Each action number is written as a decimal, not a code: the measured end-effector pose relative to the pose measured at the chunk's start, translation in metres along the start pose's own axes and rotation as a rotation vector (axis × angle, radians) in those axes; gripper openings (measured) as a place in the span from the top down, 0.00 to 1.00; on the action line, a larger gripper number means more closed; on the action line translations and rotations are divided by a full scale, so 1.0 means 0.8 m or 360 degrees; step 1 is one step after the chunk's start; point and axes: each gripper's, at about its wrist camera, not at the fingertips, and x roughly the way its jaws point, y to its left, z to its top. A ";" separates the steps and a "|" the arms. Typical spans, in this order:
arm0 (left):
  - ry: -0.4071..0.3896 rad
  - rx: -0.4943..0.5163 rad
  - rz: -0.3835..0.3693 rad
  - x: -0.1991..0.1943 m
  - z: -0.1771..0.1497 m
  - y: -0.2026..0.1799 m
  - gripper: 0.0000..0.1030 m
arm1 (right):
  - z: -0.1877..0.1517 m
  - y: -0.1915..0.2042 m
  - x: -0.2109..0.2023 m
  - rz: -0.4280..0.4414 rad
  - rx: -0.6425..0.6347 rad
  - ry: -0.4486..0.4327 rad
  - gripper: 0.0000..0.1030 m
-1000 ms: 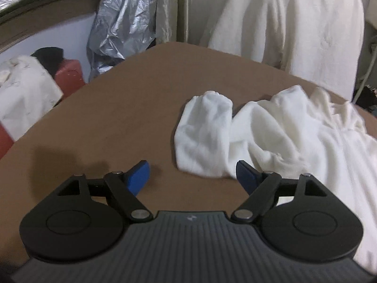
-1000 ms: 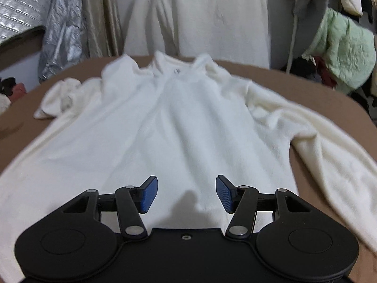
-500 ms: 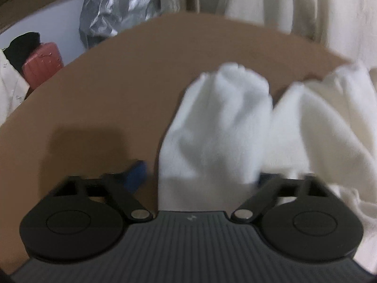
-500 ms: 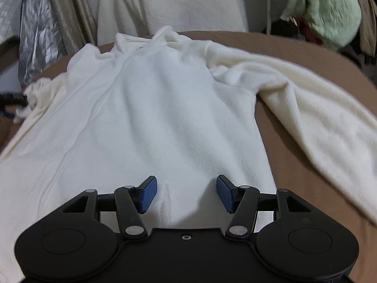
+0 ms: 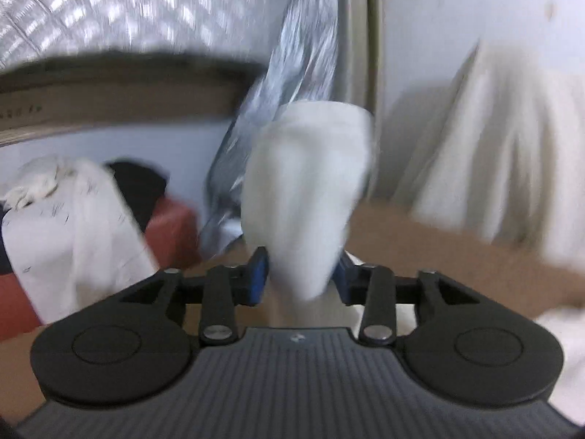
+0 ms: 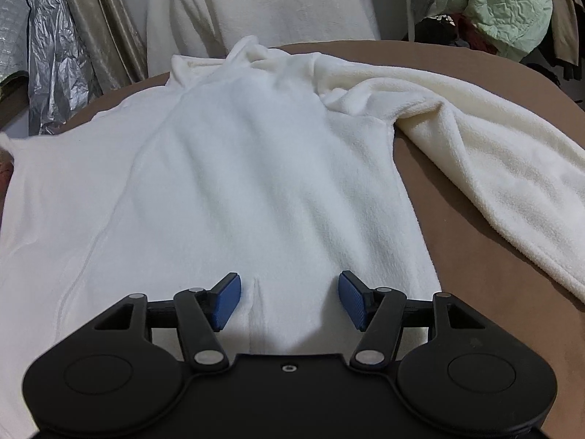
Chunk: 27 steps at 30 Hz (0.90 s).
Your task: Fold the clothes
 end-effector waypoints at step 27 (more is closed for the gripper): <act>0.0818 0.0445 0.0005 0.109 -0.030 -0.123 0.25 | -0.011 0.001 0.002 -0.0030 -0.0057 -0.0026 0.33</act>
